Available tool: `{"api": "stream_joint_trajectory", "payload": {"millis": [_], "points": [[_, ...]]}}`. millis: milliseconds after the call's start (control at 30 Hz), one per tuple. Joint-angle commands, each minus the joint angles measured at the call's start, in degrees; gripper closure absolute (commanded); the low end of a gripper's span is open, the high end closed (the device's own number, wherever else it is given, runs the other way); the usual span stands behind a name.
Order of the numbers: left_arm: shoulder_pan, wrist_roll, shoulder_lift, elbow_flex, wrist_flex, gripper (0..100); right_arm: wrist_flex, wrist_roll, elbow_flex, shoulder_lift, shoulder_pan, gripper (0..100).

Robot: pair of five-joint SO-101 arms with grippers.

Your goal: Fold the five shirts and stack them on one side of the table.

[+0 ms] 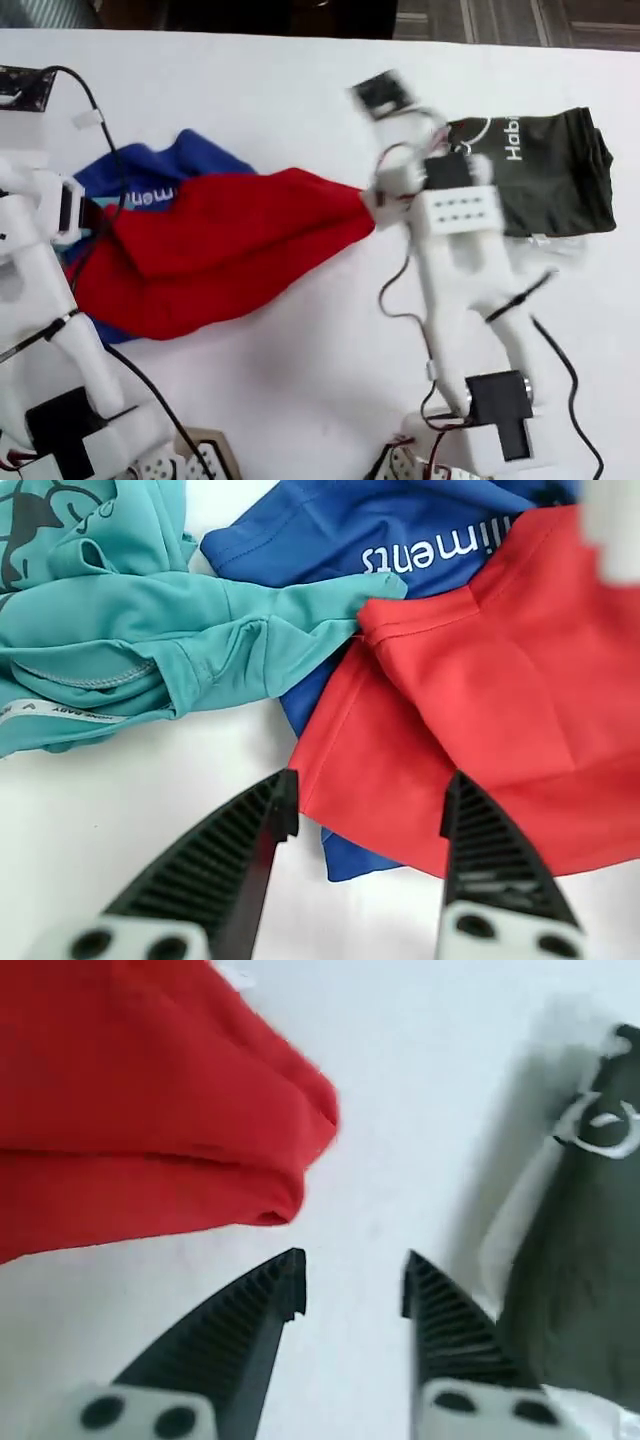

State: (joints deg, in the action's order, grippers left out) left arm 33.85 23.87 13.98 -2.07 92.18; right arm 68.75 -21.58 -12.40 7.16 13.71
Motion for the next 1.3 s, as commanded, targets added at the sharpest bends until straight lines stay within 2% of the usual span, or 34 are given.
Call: {"api": "stream_joint_trajectory", "payload": {"millis": [0,100,367,767,833,933,1000,1033,1267], "points": [[-0.44,-0.26,0.35,-0.22,-0.26,76,-9.19,-0.35,-3.78,1.89,2.68,69.3],[-0.44,-0.26,0.44,-0.31,0.44,76,-12.53,-0.35,-4.04,-1.54,2.95,69.5],[-0.44,-0.26,0.35,-0.22,0.44,76,-12.62,-0.35,-1.85,-13.67,5.32,69.5],[-0.44,-0.26,0.35,-0.22,0.44,76,-12.53,-0.26,12.31,-32.13,7.87,70.2],[-0.44,-0.26,0.35,-0.22,0.44,76,-11.30,-0.35,15.03,-34.95,7.16,77.5],[-0.44,-0.26,0.35,-0.22,0.44,76,-9.27,0.00,18.81,-37.67,5.85,99.8],[-0.44,-0.26,0.35,-0.22,0.44,76,-7.96,0.18,19.87,-37.76,4.62,95.4],[-0.44,-0.26,0.35,-0.22,0.44,76,-7.78,0.00,19.87,-37.58,4.09,97.9],[-0.53,-0.26,0.26,-0.22,0.09,76,-4.88,-0.09,19.52,-28.44,-1.10,97.8]]}}
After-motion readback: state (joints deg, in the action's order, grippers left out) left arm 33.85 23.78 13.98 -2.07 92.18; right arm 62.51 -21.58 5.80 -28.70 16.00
